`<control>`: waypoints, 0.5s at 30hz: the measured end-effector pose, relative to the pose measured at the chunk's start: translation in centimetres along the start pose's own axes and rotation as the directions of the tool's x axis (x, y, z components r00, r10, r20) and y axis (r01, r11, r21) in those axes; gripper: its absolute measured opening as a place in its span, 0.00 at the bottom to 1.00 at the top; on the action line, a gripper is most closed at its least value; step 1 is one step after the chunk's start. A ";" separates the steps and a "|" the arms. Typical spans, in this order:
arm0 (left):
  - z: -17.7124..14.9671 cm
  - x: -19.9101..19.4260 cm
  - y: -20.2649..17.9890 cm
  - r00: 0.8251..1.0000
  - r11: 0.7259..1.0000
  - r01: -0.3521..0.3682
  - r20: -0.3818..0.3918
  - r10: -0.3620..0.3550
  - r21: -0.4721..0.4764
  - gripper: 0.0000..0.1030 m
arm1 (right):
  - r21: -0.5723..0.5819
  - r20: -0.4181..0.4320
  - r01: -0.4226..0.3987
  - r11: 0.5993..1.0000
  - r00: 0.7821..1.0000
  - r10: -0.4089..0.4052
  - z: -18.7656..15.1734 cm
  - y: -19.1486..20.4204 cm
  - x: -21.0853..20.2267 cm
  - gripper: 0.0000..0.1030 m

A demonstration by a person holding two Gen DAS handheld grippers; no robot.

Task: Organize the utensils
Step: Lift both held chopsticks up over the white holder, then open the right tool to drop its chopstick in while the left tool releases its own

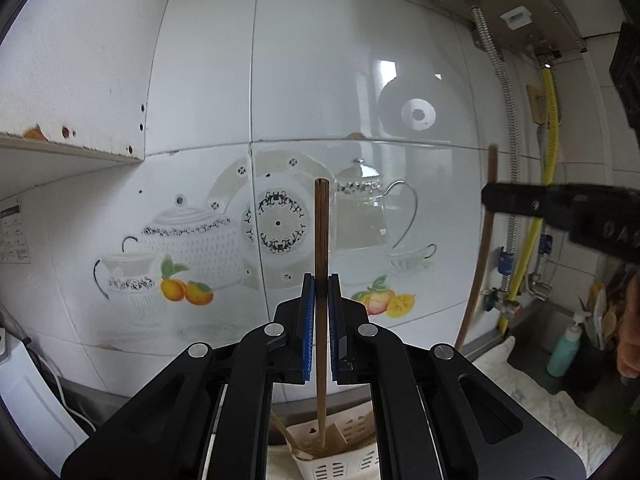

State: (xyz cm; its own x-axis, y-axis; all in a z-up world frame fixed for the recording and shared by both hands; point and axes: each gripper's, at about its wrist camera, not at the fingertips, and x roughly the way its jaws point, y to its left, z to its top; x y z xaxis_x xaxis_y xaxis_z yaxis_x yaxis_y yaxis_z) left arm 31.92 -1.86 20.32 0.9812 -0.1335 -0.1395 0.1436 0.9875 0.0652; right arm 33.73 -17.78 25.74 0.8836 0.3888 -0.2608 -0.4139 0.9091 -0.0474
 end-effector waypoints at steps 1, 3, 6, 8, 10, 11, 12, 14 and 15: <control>-0.2 0.4 0.1 1.000 1.000 -0.004 -0.004 0.004 -0.003 0.05 | -0.003 0.003 0.000 1.000 1.000 0.000 0.2 0.1 0.2 0.06; -0.8 1.4 0.3 1.000 1.000 -0.008 -0.015 0.008 -0.016 0.05 | -0.017 0.007 0.009 1.000 1.000 -0.008 0.2 0.2 0.7 0.06; -1.9 2.7 0.5 0.999 1.000 -0.016 -0.037 0.015 -0.024 0.05 | -0.023 -0.018 0.015 1.000 1.000 -0.015 -0.5 0.1 2.0 0.06; -2.6 3.3 0.6 0.999 0.999 -0.017 -0.048 0.015 -0.029 0.05 | -0.015 -0.031 0.013 1.000 0.999 -0.013 -1.3 -0.2 2.7 0.06; -3.2 3.8 0.8 0.998 0.999 -0.023 -0.061 0.021 -0.028 0.05 | -0.001 -0.044 0.010 1.000 0.999 -0.010 -2.0 -0.6 3.3 0.06; -3.4 4.0 0.9 0.998 0.999 -0.025 -0.062 0.024 -0.029 0.05 | 0.009 -0.052 0.010 1.000 0.999 -0.010 -2.4 -0.9 3.8 0.06; -3.6 4.1 1.1 0.998 0.999 -0.026 -0.063 0.024 -0.030 0.05 | 0.014 -0.058 0.012 1.000 0.998 -0.012 -2.7 -1.1 4.1 0.06; -4.0 4.3 1.2 0.997 0.999 -0.024 -0.069 0.021 -0.033 0.05 | 0.028 -0.071 0.014 1.000 0.997 -0.012 -3.4 -1.5 4.9 0.06; -4.2 4.4 1.3 0.997 0.999 -0.025 -0.072 0.023 -0.031 0.05 | 0.037 -0.075 0.013 0.999 0.997 -0.010 -3.7 -1.8 5.2 0.06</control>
State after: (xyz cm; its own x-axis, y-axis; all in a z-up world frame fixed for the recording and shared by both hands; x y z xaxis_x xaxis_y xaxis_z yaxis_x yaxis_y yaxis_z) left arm 35.93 -0.83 15.67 0.9723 -0.1047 -0.2090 0.1151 0.9926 0.0385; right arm 38.27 -17.91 20.88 0.8690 0.3669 -0.3321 -0.3939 0.9190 -0.0152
